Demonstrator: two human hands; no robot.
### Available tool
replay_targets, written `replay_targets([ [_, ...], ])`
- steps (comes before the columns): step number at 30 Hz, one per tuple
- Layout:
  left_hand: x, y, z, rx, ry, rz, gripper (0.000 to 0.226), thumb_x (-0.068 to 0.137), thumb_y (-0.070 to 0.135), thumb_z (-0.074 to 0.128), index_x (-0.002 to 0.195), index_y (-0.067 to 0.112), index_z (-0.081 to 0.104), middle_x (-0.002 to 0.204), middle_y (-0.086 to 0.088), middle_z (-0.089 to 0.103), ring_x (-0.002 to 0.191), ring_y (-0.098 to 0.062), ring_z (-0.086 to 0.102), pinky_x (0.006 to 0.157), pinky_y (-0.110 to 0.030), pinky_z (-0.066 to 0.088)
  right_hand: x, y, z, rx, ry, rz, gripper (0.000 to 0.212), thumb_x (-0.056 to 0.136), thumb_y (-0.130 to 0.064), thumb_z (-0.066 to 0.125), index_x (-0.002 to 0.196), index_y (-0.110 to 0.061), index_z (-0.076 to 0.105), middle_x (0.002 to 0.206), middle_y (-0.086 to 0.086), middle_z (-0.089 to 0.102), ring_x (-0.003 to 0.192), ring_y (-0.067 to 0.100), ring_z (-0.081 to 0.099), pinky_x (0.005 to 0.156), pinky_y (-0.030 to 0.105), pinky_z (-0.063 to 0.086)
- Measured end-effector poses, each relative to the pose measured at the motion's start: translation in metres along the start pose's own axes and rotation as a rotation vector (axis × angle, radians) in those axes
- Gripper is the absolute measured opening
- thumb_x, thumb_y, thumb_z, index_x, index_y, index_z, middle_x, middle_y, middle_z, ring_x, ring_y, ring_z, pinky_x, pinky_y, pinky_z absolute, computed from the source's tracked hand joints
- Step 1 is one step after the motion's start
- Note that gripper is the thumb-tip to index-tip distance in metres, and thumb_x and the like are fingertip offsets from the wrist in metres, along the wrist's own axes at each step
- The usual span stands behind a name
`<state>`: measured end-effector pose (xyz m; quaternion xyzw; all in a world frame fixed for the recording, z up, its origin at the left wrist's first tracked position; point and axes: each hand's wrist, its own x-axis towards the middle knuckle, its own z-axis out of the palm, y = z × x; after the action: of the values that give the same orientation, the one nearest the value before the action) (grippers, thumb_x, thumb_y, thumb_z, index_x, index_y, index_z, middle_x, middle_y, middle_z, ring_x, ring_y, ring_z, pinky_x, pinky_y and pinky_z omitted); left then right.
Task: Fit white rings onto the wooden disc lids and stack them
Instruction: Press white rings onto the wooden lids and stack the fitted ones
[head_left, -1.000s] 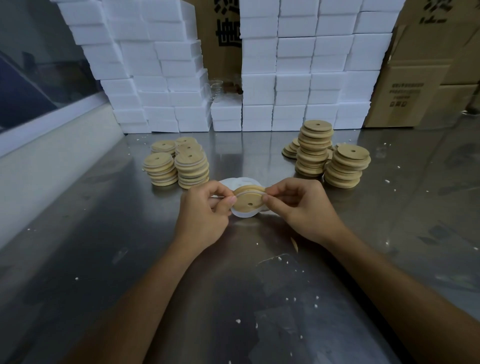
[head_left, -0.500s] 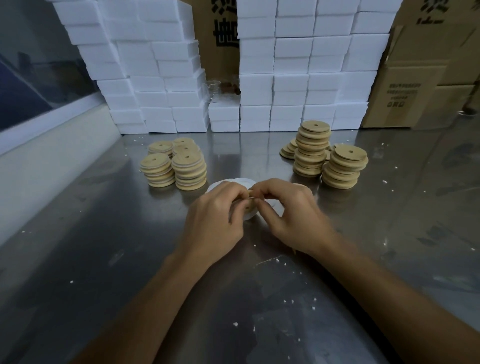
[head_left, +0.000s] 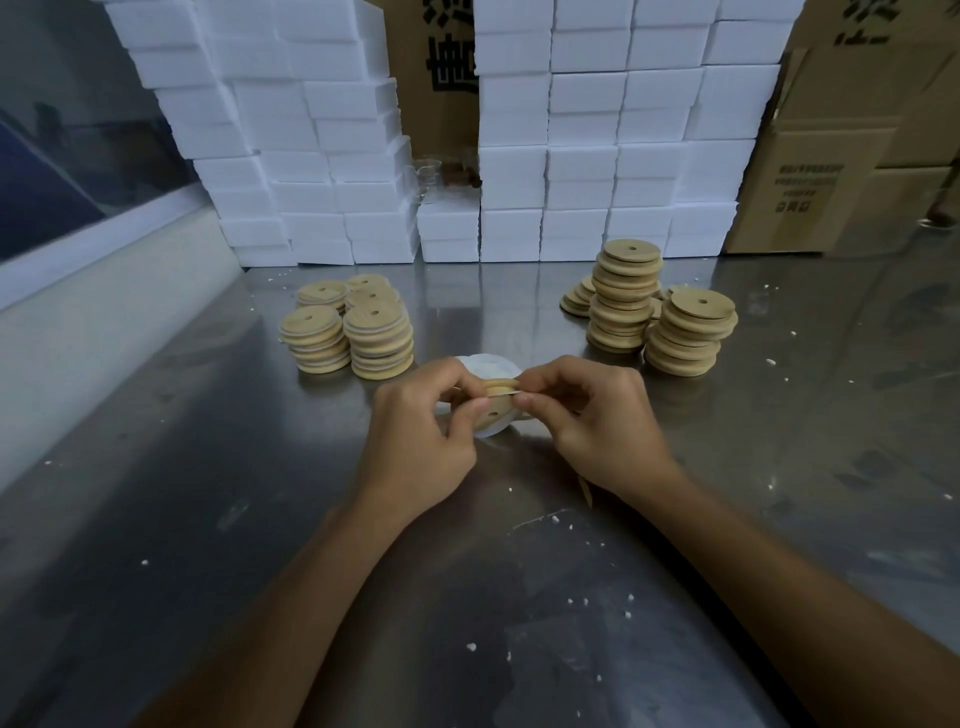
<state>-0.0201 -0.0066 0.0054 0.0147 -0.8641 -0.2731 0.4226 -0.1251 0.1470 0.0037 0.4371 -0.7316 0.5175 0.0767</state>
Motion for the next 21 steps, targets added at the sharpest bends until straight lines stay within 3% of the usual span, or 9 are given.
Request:
replay_targets([
  [5, 0.0005, -0.0076, 0.0014, -0.132, -0.017, -0.116, 0.003, 0.075, 0.01, 0.069, 0.074, 0.01, 0.066, 0.079, 0.004, 0.071, 0.079, -0.013, 0.067, 0.074, -0.04, 0.055, 0.0027, 0.0017, -0.002, 0.008, -0.022, 0.103, 0.006, 0.083, -0.009, 0.079, 0.087, -0.014, 0.077, 0.087, -0.008, 0.075, 0.081, 0.01, 0.072, 0.08, 0.041, 0.059],
  [7, 0.0009, -0.0093, 0.0007, -0.189, -0.028, -0.16, 0.004, 0.075, 0.012, 0.069, 0.074, 0.014, 0.066, 0.081, 0.005, 0.072, 0.082, -0.015, 0.069, 0.077, -0.045, 0.056, 0.0036, 0.0019, -0.0031, 0.004, -0.054, 0.11, 0.006, 0.083, -0.012, 0.079, 0.085, -0.017, 0.077, 0.086, -0.008, 0.075, 0.082, 0.009, 0.071, 0.081, 0.039, 0.059],
  [10, 0.0007, -0.0098, -0.0012, -0.244, -0.037, -0.259, 0.015, 0.076, 0.013, 0.07, 0.073, 0.026, 0.063, 0.084, 0.012, 0.072, 0.083, -0.01, 0.07, 0.077, -0.043, 0.059, 0.0023, 0.003, -0.0048, 0.011, -0.076, 0.102, 0.006, 0.083, -0.017, 0.081, 0.086, -0.018, 0.076, 0.086, -0.008, 0.075, 0.08, 0.005, 0.071, 0.078, 0.03, 0.061],
  [14, 0.0004, -0.0103, -0.0023, -0.379, -0.048, -0.416, 0.038, 0.082, -0.006, 0.069, 0.067, 0.029, 0.063, 0.084, 0.012, 0.071, 0.081, -0.016, 0.073, 0.067, -0.045, 0.062, -0.0006, 0.0051, -0.0024, 0.008, -0.08, 0.116, 0.007, 0.083, -0.016, 0.08, 0.087, -0.012, 0.075, 0.085, -0.001, 0.076, 0.075, 0.006, 0.073, 0.073, 0.029, 0.061],
  [17, 0.0008, -0.0075, -0.0032, -0.454, -0.047, -0.45, 0.035, 0.083, -0.01, 0.067, 0.069, 0.021, 0.061, 0.085, 0.009, 0.07, 0.08, -0.015, 0.073, 0.06, -0.03, 0.059, 0.001, 0.0047, -0.0019, 0.091, -0.069, 0.186, 0.006, 0.083, -0.013, 0.08, 0.086, -0.01, 0.076, 0.089, 0.0, 0.077, 0.078, 0.01, 0.074, 0.076, 0.028, 0.06],
  [21, 0.0018, -0.0061, -0.0026, -0.537, -0.041, -0.52, 0.026, 0.084, -0.013, 0.063, 0.071, 0.008, 0.058, 0.092, -0.005, 0.068, 0.079, -0.014, 0.073, 0.06, -0.026, 0.058, 0.0027, 0.0023, -0.0022, 0.286, -0.069, 0.312, 0.004, 0.081, -0.002, 0.079, 0.083, -0.003, 0.075, 0.088, 0.011, 0.077, 0.085, 0.023, 0.074, 0.085, 0.035, 0.059],
])
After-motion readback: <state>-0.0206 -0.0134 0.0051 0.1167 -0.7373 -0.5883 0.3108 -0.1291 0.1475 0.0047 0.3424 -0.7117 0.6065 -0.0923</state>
